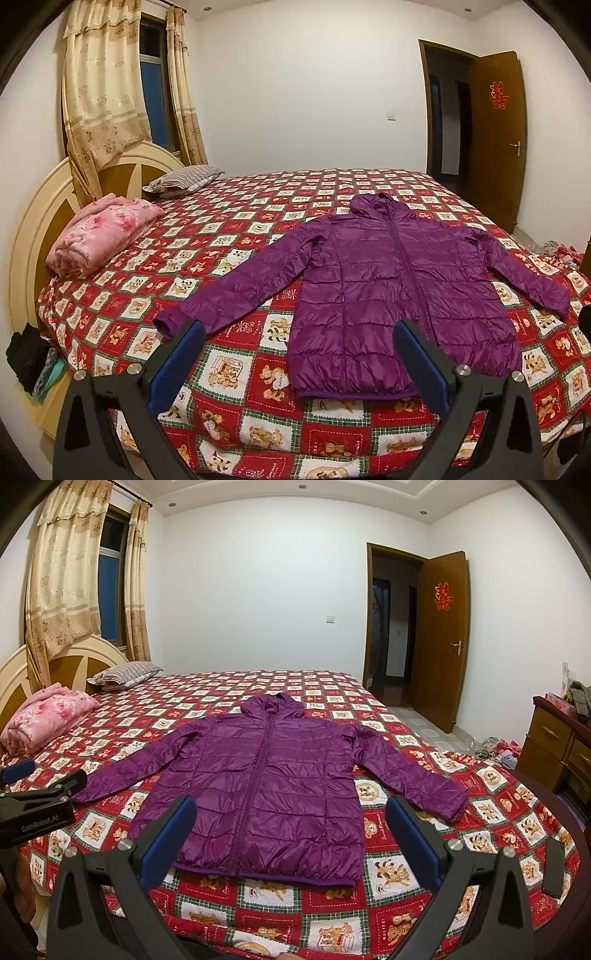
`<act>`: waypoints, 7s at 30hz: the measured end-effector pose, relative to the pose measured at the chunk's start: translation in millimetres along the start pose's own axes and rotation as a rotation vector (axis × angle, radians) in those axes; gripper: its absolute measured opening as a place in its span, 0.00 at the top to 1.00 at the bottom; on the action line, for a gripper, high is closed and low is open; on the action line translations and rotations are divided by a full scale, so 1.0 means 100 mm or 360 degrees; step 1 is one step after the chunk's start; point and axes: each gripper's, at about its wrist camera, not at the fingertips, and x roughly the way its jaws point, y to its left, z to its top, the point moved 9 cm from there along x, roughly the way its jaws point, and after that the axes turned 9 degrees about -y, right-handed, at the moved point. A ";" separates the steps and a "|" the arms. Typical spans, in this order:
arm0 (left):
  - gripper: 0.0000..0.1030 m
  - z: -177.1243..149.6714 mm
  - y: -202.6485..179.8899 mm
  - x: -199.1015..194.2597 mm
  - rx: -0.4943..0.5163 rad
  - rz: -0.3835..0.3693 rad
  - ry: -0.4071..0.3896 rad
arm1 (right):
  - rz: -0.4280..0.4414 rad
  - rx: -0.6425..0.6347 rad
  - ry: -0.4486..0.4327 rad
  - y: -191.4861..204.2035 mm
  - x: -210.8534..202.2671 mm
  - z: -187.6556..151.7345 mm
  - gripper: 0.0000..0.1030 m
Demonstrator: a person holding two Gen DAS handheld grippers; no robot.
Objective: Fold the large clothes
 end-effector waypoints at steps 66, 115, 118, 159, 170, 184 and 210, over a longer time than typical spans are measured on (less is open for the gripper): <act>0.01 0.19 0.45 3.29 0.0295 0.0291 0.0336 | -0.0768 0.0294 0.0484 -3.13 2.22 -0.19 0.89; 0.01 0.50 0.74 4.19 0.0274 0.0479 0.0271 | 0.0659 -0.0362 0.0460 1.66 3.75 -0.05 0.38; 0.01 0.64 0.43 4.22 0.0256 0.0431 0.0234 | 0.0650 -0.0243 0.0362 1.22 3.58 0.24 0.37; 0.01 0.02 -1.07 5.14 0.0448 0.0296 0.0381 | -0.0137 0.0087 0.0648 -0.98 5.05 -0.55 0.72; 0.01 0.02 -1.02 5.17 0.0440 0.0192 0.0510 | -0.0082 0.0169 0.0557 -0.91 4.62 -0.24 0.71; 0.01 -0.14 -1.08 4.84 0.0333 0.0157 0.0414 | 0.0047 -0.0037 0.0617 -0.41 4.46 -0.72 0.55; 0.01 -0.20 -1.12 4.86 0.0288 0.0090 0.0421 | -0.0009 -0.0116 0.0588 -0.37 4.47 -0.76 0.52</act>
